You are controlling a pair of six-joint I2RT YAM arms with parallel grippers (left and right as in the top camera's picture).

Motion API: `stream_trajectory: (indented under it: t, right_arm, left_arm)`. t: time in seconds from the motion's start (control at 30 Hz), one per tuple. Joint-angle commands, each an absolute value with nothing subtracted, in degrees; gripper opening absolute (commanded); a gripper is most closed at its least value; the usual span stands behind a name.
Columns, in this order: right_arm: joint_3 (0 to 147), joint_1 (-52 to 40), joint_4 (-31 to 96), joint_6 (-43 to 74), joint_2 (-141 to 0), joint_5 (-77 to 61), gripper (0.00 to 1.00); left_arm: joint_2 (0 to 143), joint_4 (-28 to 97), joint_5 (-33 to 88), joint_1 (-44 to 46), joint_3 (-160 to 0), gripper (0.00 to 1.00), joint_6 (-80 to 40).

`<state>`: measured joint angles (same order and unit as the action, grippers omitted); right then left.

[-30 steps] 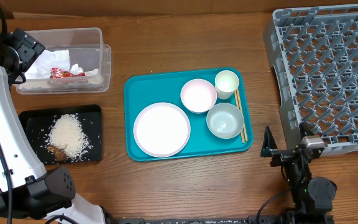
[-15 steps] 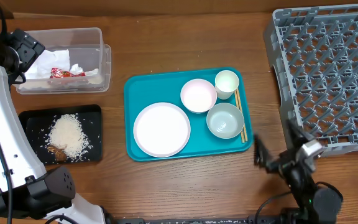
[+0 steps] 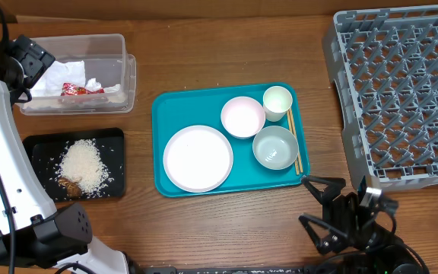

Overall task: Sort waste into correct bins and load items into the dishwasher
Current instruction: 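Hold the left arm still and reach the right gripper toward the tray, then grasp the rim of the pale green bowl with the right gripper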

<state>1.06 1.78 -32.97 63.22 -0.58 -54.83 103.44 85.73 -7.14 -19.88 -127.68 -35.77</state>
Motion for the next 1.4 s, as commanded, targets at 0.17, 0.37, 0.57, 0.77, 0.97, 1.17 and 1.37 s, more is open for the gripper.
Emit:
stream_trajectory:
  t: [0.17, 0.37, 0.57, 0.77, 0.97, 1.17, 1.37]
  right_arm:
    - [17.5, 2.0, -22.0, 58.4, -2.2, -45.6, 1.00]
    - [43.7, 2.0, 25.1, 28.7, -15.8, -37.2, 1.00]
    - [63.1, 1.9, 53.8, 14.9, -35.7, -29.4, 1.00]
    - [73.3, -1.0, 67.4, 9.1, -54.6, -24.3, 1.00]
    - [74.4, -13.5, 72.7, 17.1, -67.9, -4.4, 1.00]
    - [74.4, -27.4, 72.2, 25.8, -78.0, 3.6, 1.00]
    - [74.4, -34.8, 64.8, 25.8, -85.5, 2.0, 1.00]
  left_arm:
    - [103.9, 85.6, -7.9, -19.9, -127.6, 1.00, -34.7]
    - [103.9, 85.6, -7.9, -19.9, -127.6, 1.00, -34.7]
    - [103.9, 85.6, -7.9, -19.9, -127.6, 1.00, -34.7]
    - [103.9, 85.6, -7.9, -19.9, -127.6, 1.00, -34.7]
    - [103.9, 85.6, -7.9, -19.8, -127.6, 1.00, -34.7]
    - [103.9, 85.6, -7.9, -19.9, -127.6, 1.00, -34.7]
    - [103.9, 85.5, -7.9, -19.9, -127.6, 1.00, -34.7]
